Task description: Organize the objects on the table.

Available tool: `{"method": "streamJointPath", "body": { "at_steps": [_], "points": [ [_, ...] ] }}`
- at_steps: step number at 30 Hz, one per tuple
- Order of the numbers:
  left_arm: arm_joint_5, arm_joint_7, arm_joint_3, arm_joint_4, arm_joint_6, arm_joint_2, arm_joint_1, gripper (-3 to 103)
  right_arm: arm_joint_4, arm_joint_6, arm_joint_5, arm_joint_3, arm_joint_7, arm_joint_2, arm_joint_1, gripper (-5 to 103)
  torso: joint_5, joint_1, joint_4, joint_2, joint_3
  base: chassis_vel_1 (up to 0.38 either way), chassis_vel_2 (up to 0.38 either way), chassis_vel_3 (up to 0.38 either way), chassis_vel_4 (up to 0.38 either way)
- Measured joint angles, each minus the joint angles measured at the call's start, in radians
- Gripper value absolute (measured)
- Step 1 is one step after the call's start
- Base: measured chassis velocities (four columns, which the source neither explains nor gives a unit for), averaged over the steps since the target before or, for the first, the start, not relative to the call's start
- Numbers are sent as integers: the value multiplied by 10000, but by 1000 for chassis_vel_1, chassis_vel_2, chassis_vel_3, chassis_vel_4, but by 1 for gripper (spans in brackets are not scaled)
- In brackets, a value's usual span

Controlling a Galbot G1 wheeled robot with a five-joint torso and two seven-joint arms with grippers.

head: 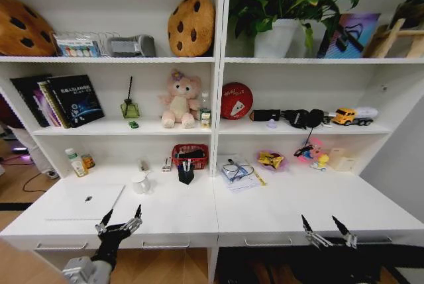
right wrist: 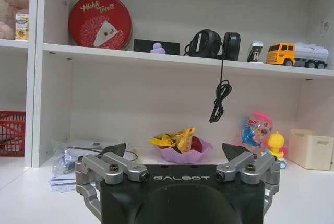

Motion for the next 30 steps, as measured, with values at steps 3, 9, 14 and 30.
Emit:
{"method": "streamJointPath", "body": {
  "at_steps": [3, 9, 14, 30],
  "points": [
    [0, 0, 0, 0, 0, 0, 0, 100, -4, -4, 2, -2, 0, -1, 5, 100, -2, 0, 0, 0, 0, 108, 89, -135, -105],
    [0, 0, -1, 1, 0, 0, 0, 100, -9, -12, 6, -9, 1, -3, 14, 100, -3, 1, 1, 0, 0, 185, 194, -188, -171],
    [0, -1, -3, 0, -1, 0, 0, 100, -12, -16, 9, -9, 1, -3, 15, 100, -2, 1, -1, 0, 0, 240, 253, -247, -227],
    [0, -2, -6, -1, -2, 1, 0, 100, -17, -20, 10, -15, -1, 0, 16, 100, -25, 2, 0, 1, 0, 311, 316, -334, -312]
  ]
}}
